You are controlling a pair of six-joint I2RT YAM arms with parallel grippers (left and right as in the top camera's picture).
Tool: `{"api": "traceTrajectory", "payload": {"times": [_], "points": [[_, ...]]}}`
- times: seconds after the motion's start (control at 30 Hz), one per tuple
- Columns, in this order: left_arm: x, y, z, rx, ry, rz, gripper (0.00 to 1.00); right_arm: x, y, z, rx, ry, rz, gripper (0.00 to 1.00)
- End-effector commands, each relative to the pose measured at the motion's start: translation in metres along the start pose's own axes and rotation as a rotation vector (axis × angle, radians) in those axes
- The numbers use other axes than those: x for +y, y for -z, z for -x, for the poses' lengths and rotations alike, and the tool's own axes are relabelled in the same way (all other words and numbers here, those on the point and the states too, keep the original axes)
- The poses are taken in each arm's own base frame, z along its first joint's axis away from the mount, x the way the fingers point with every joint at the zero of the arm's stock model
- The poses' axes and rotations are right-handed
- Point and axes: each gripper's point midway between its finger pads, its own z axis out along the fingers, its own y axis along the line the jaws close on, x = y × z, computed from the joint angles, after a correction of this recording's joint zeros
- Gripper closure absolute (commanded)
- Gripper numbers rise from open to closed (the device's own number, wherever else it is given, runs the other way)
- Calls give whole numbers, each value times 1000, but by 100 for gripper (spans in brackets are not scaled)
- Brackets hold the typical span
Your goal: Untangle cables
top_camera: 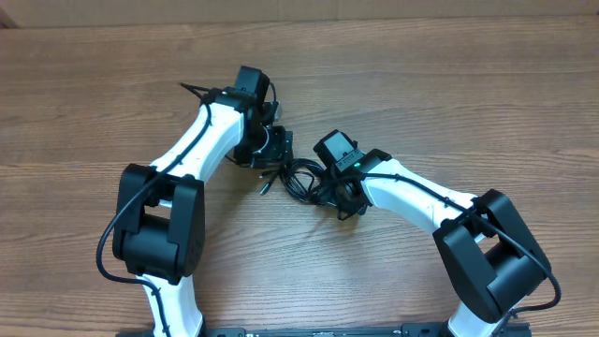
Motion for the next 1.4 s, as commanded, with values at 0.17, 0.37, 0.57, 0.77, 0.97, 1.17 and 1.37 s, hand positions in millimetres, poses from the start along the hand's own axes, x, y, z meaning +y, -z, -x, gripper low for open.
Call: {"api": "traceTrajectory", "payload": {"times": [0.17,0.37,0.57,0.77,0.97,1.17,1.37], "points": [[1,-18,-11,31,19,24,35,-11,-5,-1,39,-16,-32,96],[22,-13,-5,18,59,67,20,-37,0,5,136,-52,-41,96],[30,-5,-7,48,98,-37,17,-43,2,8,171,-52,-24,79],[0,11,-16,93,7,-339,33,-36,2,7,179,-42,8,89],[3,16,-40,194,79,-350,81,-12,4,4,217,-32,130,96],[-15,7,-52,239,70,-334,82,-9,4,7,205,-28,142,96],[-18,-3,-46,223,197,-265,71,-9,4,8,202,-27,145,96]]}}
